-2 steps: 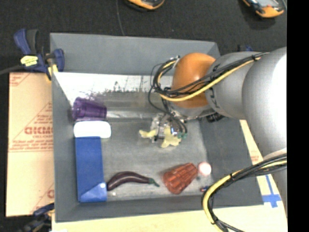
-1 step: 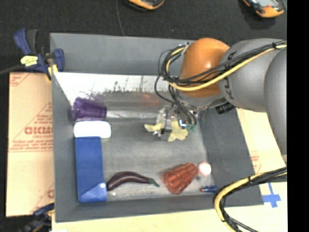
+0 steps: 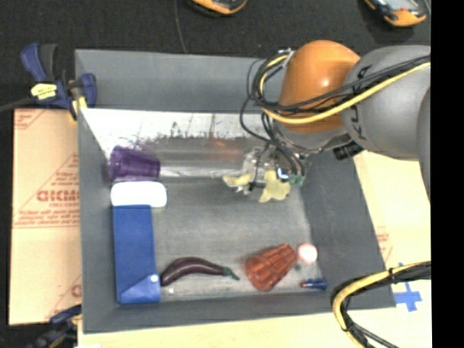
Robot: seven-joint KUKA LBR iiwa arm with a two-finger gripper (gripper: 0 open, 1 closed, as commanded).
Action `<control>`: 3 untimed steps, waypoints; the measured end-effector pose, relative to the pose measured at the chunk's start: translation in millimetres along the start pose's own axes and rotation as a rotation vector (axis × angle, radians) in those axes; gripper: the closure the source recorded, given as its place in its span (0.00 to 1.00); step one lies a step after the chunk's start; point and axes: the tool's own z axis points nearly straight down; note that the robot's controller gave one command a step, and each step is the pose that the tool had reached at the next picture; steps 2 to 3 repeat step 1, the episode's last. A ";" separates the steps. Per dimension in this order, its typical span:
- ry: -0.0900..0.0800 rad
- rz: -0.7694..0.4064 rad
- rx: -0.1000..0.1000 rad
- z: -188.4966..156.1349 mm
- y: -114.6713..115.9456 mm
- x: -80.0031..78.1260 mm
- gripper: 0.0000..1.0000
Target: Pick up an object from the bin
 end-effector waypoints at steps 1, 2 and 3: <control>0.007 0.020 0.000 -69.1 8.7 7.9 1.00; 0.007 0.020 0.000 -69.1 8.7 7.9 1.00; 0.007 0.020 0.000 -69.1 8.7 7.9 1.00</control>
Offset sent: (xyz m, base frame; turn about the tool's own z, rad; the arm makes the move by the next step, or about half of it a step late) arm 0.0130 0.0354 0.2299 0.0051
